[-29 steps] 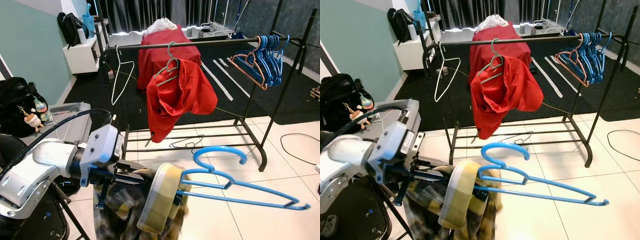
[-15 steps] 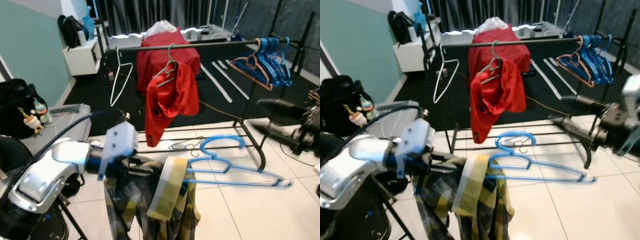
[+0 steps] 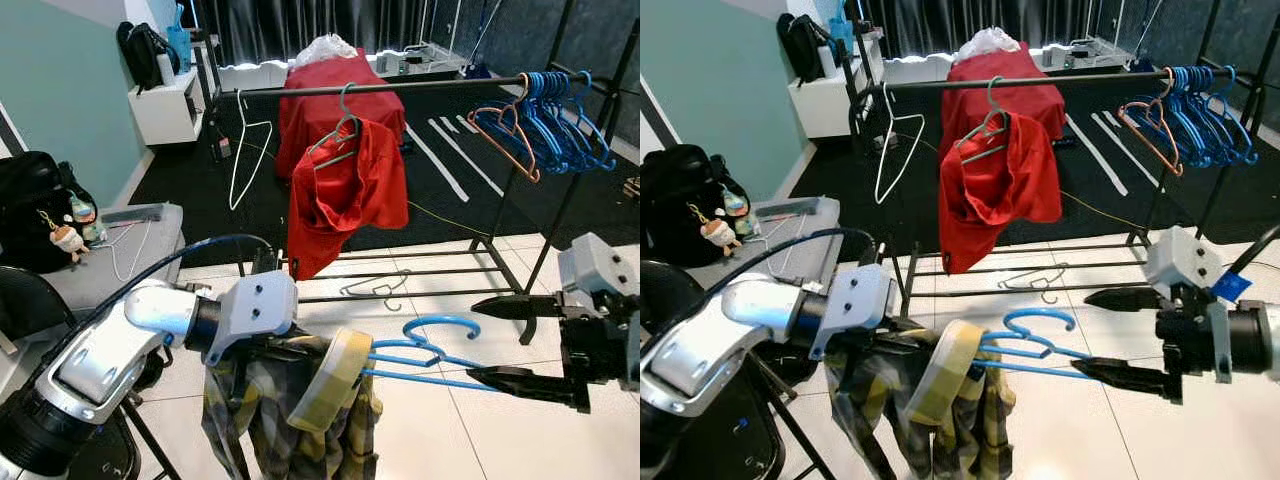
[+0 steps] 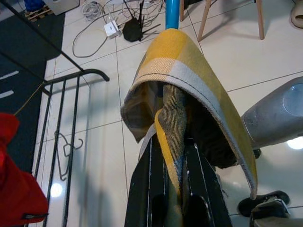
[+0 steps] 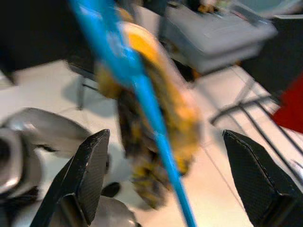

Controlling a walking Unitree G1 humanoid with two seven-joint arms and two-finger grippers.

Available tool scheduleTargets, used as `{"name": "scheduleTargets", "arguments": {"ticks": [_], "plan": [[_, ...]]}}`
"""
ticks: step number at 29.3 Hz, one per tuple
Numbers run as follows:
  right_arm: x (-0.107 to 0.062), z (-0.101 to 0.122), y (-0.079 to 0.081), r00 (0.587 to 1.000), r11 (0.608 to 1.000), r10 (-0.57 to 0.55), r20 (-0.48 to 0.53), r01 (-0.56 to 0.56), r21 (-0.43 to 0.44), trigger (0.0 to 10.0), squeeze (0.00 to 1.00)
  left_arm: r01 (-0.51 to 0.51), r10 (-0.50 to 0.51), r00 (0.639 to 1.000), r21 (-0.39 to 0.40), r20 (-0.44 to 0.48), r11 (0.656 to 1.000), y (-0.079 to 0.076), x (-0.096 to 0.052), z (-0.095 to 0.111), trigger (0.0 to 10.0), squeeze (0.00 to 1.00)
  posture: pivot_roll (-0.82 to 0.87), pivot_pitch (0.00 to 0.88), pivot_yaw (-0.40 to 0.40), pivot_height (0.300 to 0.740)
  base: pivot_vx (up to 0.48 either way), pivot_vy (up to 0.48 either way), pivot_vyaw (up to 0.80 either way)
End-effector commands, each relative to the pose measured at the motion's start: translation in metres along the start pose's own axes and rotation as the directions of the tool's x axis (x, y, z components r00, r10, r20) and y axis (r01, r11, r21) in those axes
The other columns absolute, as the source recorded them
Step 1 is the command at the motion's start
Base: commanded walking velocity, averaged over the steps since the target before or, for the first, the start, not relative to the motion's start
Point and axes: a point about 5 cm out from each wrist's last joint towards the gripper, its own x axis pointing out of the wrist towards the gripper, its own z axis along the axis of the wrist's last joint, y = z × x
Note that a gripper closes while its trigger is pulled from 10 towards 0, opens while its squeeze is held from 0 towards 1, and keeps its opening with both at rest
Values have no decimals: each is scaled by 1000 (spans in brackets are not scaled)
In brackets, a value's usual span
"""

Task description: Hang hanger

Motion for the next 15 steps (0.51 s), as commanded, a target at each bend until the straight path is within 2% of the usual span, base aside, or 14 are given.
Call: {"name": "scheduleTargets", "arguments": {"ticks": [1, 4, 8, 10, 11, 13, 14, 15], "plan": [[2, 6, 6, 998, 999, 51, 28, -51, -9, 10000, 0, 15, -15, 1000, 25, -7, 1000, 0, 0, 0, 10000, 0, -207, 0, 58, 740, 0, 0, 0], [6, 7, 7, 997, 998, 62, 36, -61, -12, 10000, 0, 19, -20, 1000, 29, 8, 999, 0, 3, 2, 10000, 0, -205, 0, 59, 740, 0, 0, 0], [21, -9, -11, 995, 995, -95, -34, 94, -32, 10000, 0, 55, -58, 996, 40, 64, 998, -6, 13, 11, 10000, 0, -204, 0, 60, 740, 0, 0, 0], [24, -11, -14, 992, 993, -116, -42, 114, -31, 10000, 0, 61, -64, 995, 41, 77, 997, -7, 14, 13, 10000, 0, -205, 0, 60, 740, 0, 0, 0], [29, -15, -15, 990, 992, -129, -56, 128, -24, 4471, 0, 60, -64, 993, 41, 96, 997, -7, 15, 16, 10000, 0, -205, 0, 61, 740, 0, 0, 0], [29, -15, -15, 990, 992, -129, -56, 128, -24, 4471, 0, 60, -64, 993, 41, 96, 997, -7, 15, 16, 10000, 0, -205, 0, 61, 740, 0, 0, 0], [33, -19, -15, 989, 991, -130, -69, 130, -15, 0, 0, 59, -63, 992, 43, 110, 997, -7, 15, 19, 10000, 0, -205, 0, 61, 740, 0, 0, 0], [46, -25, -11, 989, 993, -121, -80, 121, -2, 0, 0, 54, -60, 990, 49, 130, 997, -4, 16, 23, 10000, 0, -204, 0, 63, 740, 0, 0, 0]]}}
